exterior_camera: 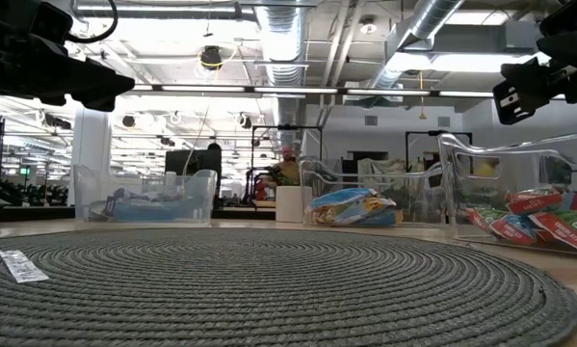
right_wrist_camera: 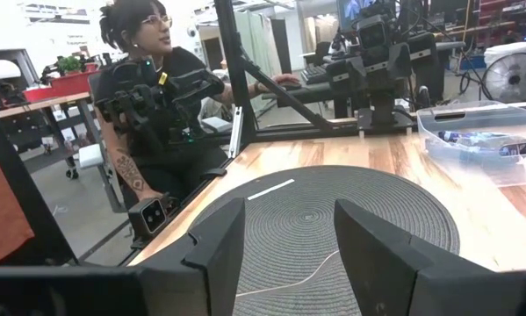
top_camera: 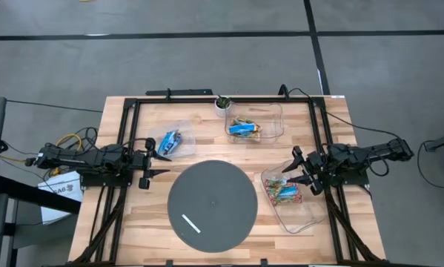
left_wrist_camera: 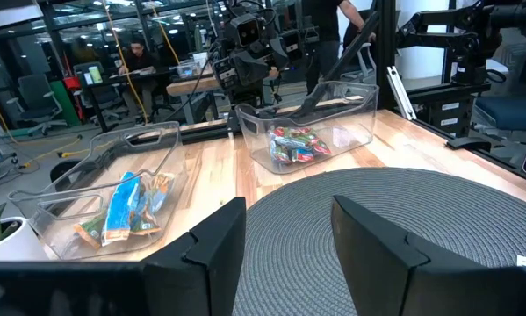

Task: Pick and place Granola Bars by type
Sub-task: Return to Home Position

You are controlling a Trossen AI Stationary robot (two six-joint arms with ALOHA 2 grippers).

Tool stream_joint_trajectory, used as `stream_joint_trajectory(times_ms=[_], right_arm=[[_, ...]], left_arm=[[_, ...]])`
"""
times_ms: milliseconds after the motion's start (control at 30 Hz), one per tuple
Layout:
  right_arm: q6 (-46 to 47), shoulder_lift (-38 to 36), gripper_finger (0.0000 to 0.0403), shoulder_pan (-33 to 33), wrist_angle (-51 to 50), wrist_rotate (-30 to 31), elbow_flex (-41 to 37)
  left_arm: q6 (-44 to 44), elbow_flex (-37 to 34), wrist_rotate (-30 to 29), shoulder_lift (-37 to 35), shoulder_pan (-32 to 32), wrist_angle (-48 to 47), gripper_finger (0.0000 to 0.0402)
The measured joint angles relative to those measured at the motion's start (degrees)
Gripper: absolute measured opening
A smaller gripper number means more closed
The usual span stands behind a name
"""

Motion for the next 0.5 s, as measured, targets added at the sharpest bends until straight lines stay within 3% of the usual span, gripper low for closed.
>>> stream_joint_trajectory(times_ms=[500], right_arm=[[0.00, 0.01, 0.0170, 0.01, 0.00, 0.00, 0.00]], left_arm=[[-0.01, 0.00, -0.01, 0.01, -0.01, -0.01, 0.0163]])
